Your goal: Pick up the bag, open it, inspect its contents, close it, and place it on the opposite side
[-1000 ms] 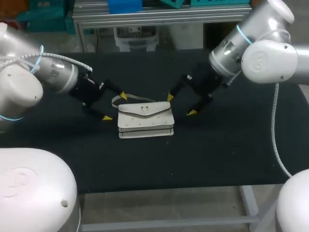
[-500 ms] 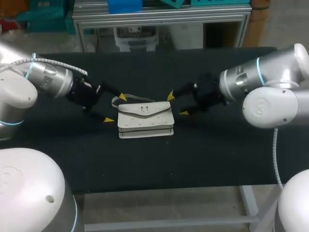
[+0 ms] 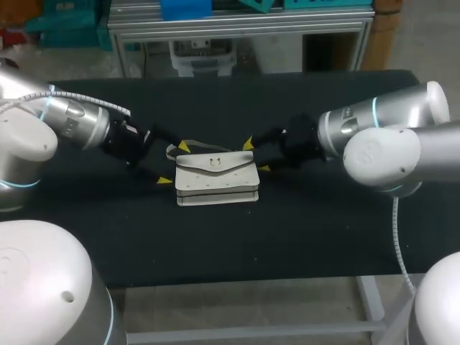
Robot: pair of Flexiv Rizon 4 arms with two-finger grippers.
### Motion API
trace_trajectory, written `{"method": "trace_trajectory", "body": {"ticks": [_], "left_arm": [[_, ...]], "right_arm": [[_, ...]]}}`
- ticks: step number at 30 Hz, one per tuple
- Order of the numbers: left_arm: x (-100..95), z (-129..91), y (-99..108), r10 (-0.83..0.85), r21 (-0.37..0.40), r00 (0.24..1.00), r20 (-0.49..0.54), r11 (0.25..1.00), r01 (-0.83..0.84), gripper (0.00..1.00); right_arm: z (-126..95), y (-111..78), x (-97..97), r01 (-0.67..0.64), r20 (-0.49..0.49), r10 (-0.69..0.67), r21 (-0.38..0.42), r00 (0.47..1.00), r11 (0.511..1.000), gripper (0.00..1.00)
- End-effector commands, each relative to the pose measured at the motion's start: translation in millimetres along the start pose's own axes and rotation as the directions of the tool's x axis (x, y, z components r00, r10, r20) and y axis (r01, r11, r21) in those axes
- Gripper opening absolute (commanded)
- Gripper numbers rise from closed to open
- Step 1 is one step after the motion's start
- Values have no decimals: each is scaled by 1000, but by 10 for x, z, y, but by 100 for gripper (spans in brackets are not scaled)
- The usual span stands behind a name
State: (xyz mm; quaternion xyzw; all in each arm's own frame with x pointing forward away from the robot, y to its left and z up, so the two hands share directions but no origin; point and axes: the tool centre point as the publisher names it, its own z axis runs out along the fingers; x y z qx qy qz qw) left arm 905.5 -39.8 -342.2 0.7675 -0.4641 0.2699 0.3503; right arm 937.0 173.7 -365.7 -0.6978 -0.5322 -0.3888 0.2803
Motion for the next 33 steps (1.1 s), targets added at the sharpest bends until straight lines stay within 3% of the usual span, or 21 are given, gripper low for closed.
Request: {"method": "trace_trajectory", "body": {"ticks": [1,6,13,17,21,25,30,31,33], "left_arm": [[-11,43,-63,3,-16,1000,-10,1000,-3,89],[-5,76,-83,3,-24,1000,-11,1000,-3,82],[-13,114,-82,-3,-68,1000,-24,998,1,73],[-64,157,-75,-11,-96,999,-30,995,8,69],[-96,192,-69,-4,-123,999,-47,992,-2,56],[-121,228,-79,10,-162,997,-83,987,-23,56],[-117,277,-70,31,-197,993,-111,979,-52,47],[-118,289,-69,30,-197,993,-111,979,-52,45],[-139,327,-76,30,-205,992,-123,977,-55,36]], "right_arm": [[54,82,-18,3,-55,3,101,998,995,67],[113,88,-6,6,-75,3,117,997,993,50],[162,66,-5,3,-85,8,132,996,991,49],[176,45,-45,-8,-96,21,131,995,991,53],[180,36,-63,-13,-103,26,127,994,992,48],[184,25,-51,-13,-111,27,125,993,992,48],[230,13,-23,-9,-121,25,132,992,991,44],[238,10,-20,-8,-121,25,133,992,991,42],[278,-1,-25,-7,-121,24,134,992,991,2]]}}
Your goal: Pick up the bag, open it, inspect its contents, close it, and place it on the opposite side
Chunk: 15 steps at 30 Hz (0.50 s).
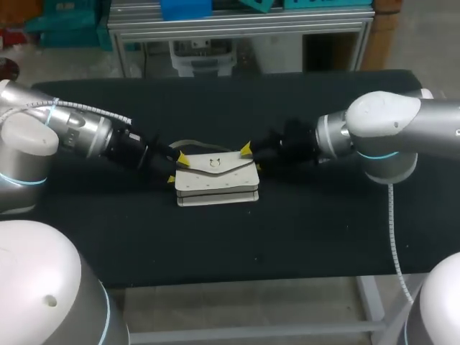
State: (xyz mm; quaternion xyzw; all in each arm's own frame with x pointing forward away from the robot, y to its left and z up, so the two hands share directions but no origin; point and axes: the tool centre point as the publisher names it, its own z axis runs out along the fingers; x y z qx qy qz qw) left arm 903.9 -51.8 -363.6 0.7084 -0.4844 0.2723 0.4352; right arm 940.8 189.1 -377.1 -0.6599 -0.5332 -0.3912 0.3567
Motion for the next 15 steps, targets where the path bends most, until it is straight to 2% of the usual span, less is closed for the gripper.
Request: {"method": "trace_trajectory", "body": {"ticks": [1,2,4,11,12,13,14,15], "left_arm": [[-59,95,-88,0,-31,1000,-24,1000,0,33],[-83,109,-103,-4,-48,999,-36,999,2,20],[-119,132,-125,-6,-53,999,-45,999,4,0],[-160,130,-121,11,-58,997,-74,998,-15,0],[-147,114,-101,28,-58,996,-81,998,-33,24],[-139,101,-84,41,-56,995,-88,997,-46,41],[-123,82,-56,62,-52,993,-96,996,-67,68],[-112,71,-34,82,-49,991,-104,995,-87,71]], "right_arm": [[92,17,-31,2,-9,-2,10,1000,1000,0],[113,13,-50,3,-7,-3,11,1000,1000,0],[140,5,-86,4,-9,-4,20,1000,1000,0],[133,-44,-133,13,-4,-13,19,1000,1000,0],[115,-50,-113,20,-4,-20,16,1000,1000,1],[102,-54,-98,26,-5,-26,9,1000,1000,19],[76,-65,-64,39,-8,-39,0,999,999,43],[59,-73,-40,49,-9,-49,-6,999,999,50]]}}
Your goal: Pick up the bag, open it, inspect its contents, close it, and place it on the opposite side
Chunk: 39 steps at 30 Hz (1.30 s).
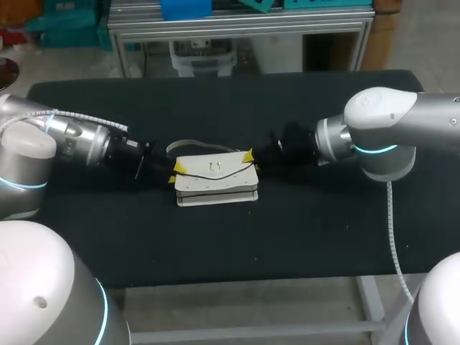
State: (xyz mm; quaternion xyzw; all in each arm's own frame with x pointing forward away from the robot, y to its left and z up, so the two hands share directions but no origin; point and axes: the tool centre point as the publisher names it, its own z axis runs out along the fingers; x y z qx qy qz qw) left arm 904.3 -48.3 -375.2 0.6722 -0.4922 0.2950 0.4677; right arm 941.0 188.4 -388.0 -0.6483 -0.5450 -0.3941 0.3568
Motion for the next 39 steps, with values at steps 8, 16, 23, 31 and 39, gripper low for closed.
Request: {"method": "trace_trajectory", "body": {"ticks": [8,16,23,31,39], "left_arm": [[60,55,95,175,8,983,-57,985,-174,49],[114,155,33,212,31,977,-18,977,-212,45],[16,250,-76,169,12,985,-17,986,-169,37],[-76,254,-109,134,2,990,-42,991,-134,0],[28,155,11,172,11,984,-50,985,-172,92]], "right_arm": [[-8,-137,155,62,-28,-63,-37,998,997,49],[43,-106,100,59,-28,-60,-26,998,998,42],[142,-60,-7,43,-15,-43,-8,999,999,39],[205,-37,-39,36,-2,-36,4,999,999,0],[140,-56,30,42,-12,-42,-10,999,999,31]]}}
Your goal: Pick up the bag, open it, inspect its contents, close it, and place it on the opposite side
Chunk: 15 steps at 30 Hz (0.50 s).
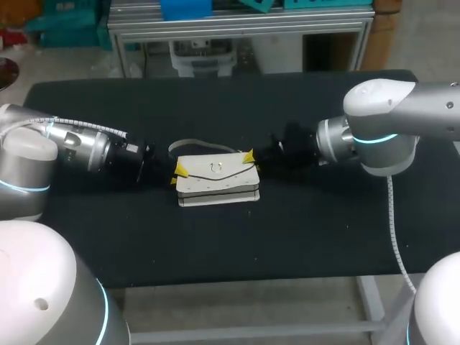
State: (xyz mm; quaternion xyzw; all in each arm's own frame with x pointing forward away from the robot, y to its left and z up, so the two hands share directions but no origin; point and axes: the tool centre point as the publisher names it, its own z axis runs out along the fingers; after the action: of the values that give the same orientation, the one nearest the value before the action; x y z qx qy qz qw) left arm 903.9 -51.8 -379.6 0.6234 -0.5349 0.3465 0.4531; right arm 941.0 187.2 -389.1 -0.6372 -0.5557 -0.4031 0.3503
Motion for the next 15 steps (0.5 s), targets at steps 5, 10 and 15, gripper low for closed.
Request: {"method": "trace_trajectory", "body": {"ticks": [5,10,15], "left_arm": [[128,73,53,30,13,999,-16,999,-30,95],[162,83,50,32,8,999,-23,999,-32,93],[146,131,22,16,-9,999,-29,1000,-16,87]], "right_arm": [[70,-68,112,19,-16,-19,-30,1000,999,100],[72,-72,114,18,-21,-19,-35,1000,999,98],[126,-82,28,-2,-23,2,-26,1000,1000,89]]}}
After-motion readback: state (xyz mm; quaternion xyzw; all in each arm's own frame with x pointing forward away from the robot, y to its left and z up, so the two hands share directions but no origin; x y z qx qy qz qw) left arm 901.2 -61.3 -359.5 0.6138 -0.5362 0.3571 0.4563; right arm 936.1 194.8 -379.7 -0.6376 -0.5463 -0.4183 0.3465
